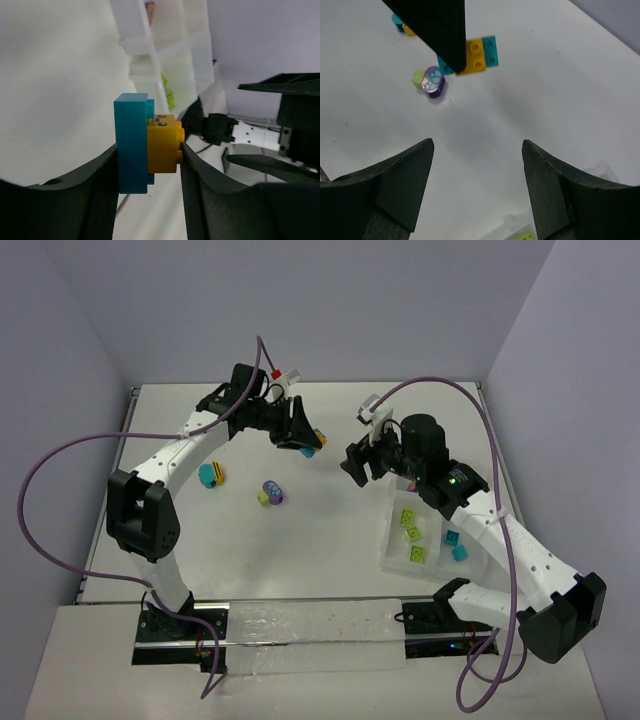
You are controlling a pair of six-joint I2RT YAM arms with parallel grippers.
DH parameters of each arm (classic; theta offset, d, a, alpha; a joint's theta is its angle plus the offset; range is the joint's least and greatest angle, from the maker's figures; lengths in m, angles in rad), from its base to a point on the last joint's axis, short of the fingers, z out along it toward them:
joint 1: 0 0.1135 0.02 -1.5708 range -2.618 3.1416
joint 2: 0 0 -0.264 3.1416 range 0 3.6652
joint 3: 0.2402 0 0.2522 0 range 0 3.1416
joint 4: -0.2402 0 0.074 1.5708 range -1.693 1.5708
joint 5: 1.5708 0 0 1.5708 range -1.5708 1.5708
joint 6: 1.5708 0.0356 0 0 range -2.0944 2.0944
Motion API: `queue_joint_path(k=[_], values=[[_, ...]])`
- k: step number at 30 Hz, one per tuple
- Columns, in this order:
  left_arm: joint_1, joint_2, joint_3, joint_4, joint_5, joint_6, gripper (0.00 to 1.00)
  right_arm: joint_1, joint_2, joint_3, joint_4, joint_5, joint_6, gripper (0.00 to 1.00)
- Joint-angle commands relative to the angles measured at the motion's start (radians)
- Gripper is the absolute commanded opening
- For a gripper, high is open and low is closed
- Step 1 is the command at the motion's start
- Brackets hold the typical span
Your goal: Sort the legos into containers by color
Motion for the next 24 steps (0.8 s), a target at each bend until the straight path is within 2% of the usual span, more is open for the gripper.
queue_joint_path(k=[1,4,15,17,20,24], values=[[-0.035,-0.025,-0.01,0.162,0.153,-0.12,0.29,0.068,0.05,0.043,0.149,0.016,-0.1,0.77],[-0.051,-0.002,0.033,0.14,0.144,-0.125,0.29,0.087,0.083,0.056,0.191,0.029,-0.122,0.75],[-0.053,-0.011,-0.004,0.179,0.169,-0.141,0.29,0.1,0.174,0.119,0.206,0.044,-0.093,0.69],[-0.053,-0.013,-0.006,0.181,0.169,-0.142,0.29,0.098,0.187,0.129,0.196,0.053,-0.09,0.65],[-0.054,-0.017,-0.01,0.181,0.173,-0.142,0.29,0.1,0.193,0.126,0.206,0.068,-0.079,0.53],[-0.054,-0.021,-0.01,0.18,0.174,-0.14,0.29,0.1,0.204,0.135,0.195,0.077,-0.065,0.48]])
